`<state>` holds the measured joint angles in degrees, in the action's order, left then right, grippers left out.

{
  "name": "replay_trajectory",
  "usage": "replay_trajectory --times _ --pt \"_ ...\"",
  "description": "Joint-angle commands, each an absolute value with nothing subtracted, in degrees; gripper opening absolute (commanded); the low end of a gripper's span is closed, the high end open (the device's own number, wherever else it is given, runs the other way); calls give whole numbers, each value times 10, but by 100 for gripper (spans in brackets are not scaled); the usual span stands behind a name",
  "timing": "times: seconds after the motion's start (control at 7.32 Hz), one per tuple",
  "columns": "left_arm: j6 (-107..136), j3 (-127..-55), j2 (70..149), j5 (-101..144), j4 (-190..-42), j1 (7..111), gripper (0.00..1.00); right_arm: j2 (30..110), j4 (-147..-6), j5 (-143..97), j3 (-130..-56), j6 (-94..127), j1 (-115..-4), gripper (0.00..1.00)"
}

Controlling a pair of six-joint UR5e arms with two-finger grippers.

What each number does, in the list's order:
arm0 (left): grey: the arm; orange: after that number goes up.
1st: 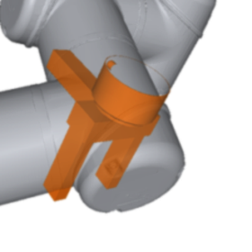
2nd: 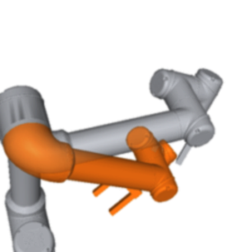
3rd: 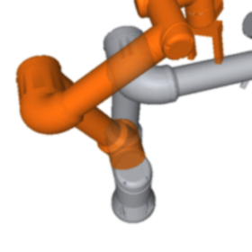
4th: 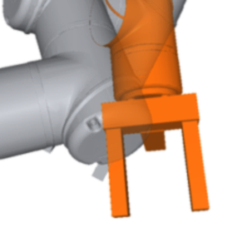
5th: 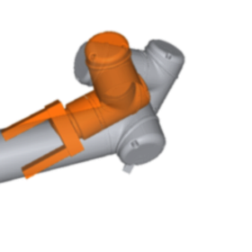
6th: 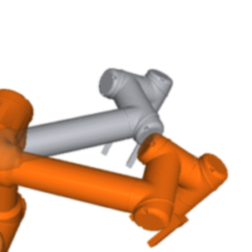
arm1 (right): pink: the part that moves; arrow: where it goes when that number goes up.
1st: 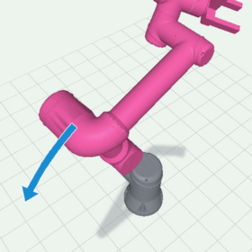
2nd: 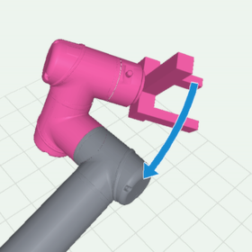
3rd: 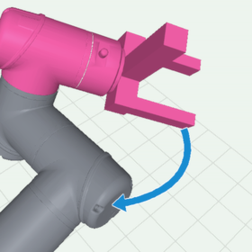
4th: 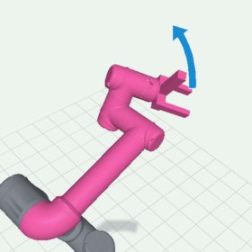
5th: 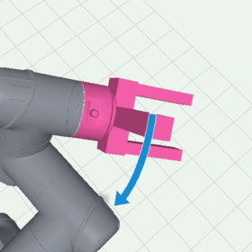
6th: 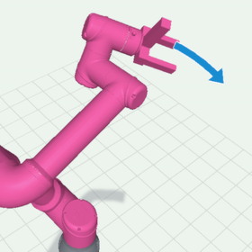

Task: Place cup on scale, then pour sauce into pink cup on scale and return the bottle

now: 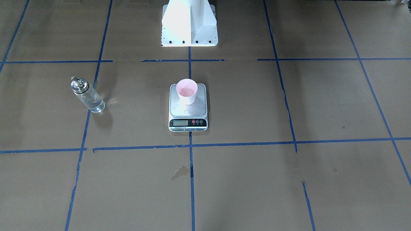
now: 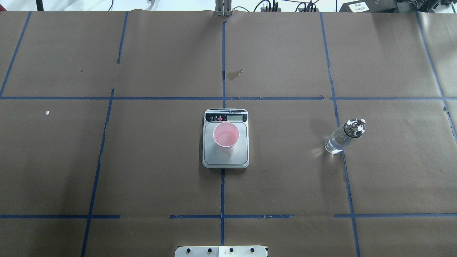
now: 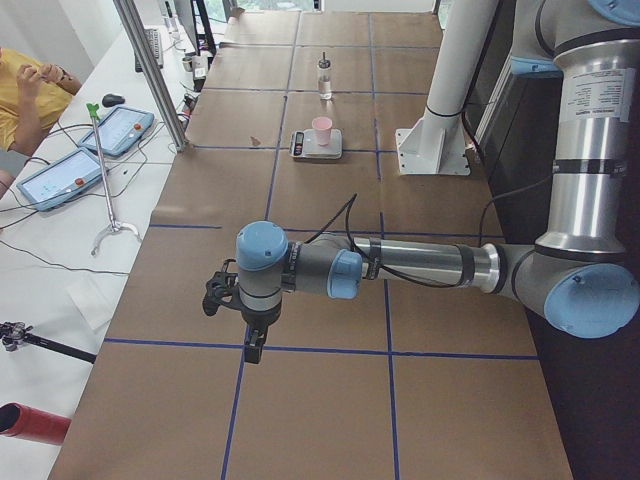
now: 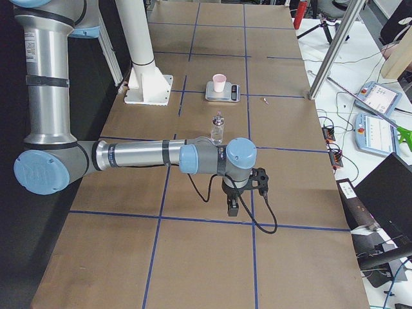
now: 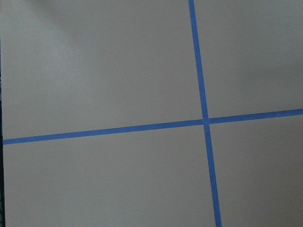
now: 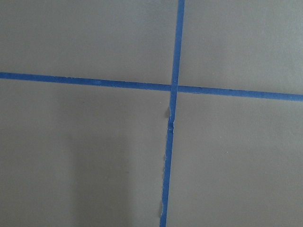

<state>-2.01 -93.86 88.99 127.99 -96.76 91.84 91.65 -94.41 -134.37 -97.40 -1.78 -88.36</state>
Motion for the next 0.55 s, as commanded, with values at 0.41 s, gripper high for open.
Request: replay_trajectory --times 0.41 --pt "-20 -954 877 1281 -1007 916 100 914 -934 -1344 -974 -18 -882 100"
